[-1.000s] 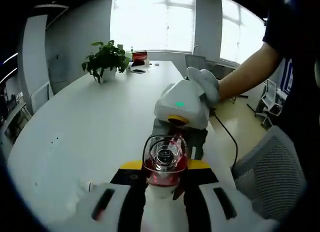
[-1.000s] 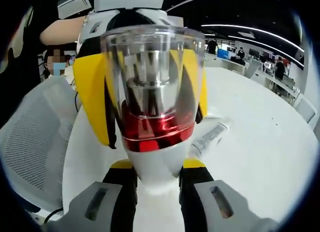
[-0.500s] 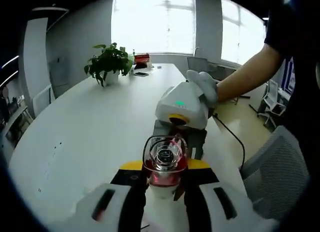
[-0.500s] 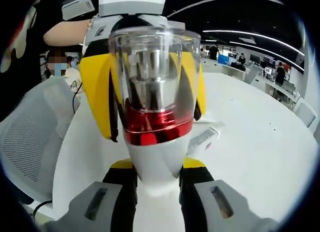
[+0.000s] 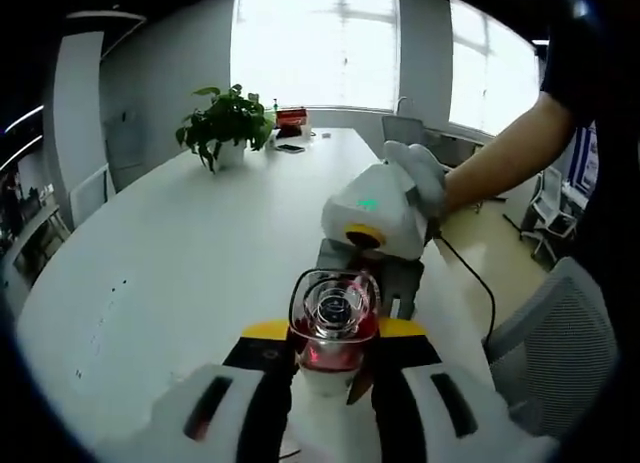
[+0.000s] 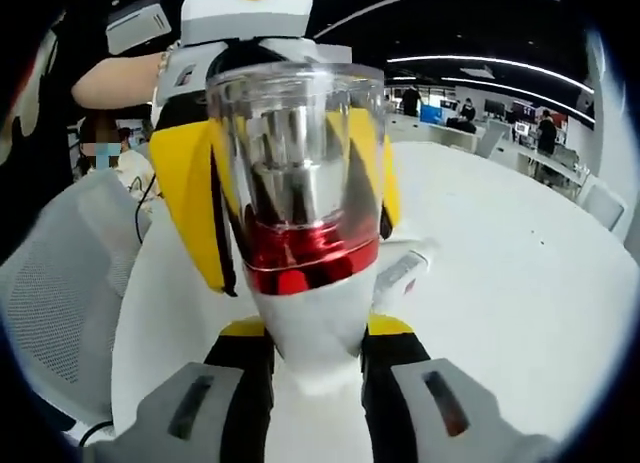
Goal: Arrange the skincare products in the storage area until every visible bottle or jar stands upright without overlapping.
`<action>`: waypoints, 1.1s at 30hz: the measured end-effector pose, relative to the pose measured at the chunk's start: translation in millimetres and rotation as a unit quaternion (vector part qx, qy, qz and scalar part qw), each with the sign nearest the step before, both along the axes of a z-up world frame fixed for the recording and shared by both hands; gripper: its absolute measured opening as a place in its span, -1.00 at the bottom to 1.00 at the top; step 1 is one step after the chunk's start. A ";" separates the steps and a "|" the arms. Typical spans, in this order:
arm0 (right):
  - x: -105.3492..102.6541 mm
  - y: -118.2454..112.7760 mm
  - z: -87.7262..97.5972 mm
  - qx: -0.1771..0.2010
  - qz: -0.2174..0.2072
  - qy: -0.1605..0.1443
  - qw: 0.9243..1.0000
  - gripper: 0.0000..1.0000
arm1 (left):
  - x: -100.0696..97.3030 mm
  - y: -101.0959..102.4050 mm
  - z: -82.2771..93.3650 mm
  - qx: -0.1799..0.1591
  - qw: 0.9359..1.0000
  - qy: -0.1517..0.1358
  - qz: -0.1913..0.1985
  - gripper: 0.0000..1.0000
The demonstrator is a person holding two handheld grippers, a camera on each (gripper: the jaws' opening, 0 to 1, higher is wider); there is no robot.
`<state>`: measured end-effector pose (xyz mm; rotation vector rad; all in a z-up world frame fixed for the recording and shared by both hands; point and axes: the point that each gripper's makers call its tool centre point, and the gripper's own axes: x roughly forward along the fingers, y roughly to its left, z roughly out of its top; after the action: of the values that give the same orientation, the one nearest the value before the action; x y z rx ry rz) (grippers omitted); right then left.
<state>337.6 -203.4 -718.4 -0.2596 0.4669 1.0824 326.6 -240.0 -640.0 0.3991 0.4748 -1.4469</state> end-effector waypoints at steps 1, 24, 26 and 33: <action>0.2 -0.9 -0.1 0.000 -0.004 0.001 1.000 -0.21 | 0.1 0.1 -0.1 0.001 1.000 -0.001 0.001 -0.38; -17.0 -17.2 39.8 -0.012 -0.090 -0.029 0.995 0.56 | -18.7 37.3 14.3 0.014 0.997 0.026 0.067 0.38; -17.8 -17.1 43.5 -0.008 -0.097 -0.028 0.995 0.60 | -22.3 43.6 16.8 0.015 0.997 0.027 0.075 0.42; -27.3 -14.4 61.8 0.003 -0.124 -0.037 0.992 0.75 | -36.5 70.2 24.7 0.016 0.993 0.039 0.108 0.57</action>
<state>310.4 -217.9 -656.6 -0.2293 0.4184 0.8285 290.1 -169.8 -615.3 0.3081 0.5866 -1.2484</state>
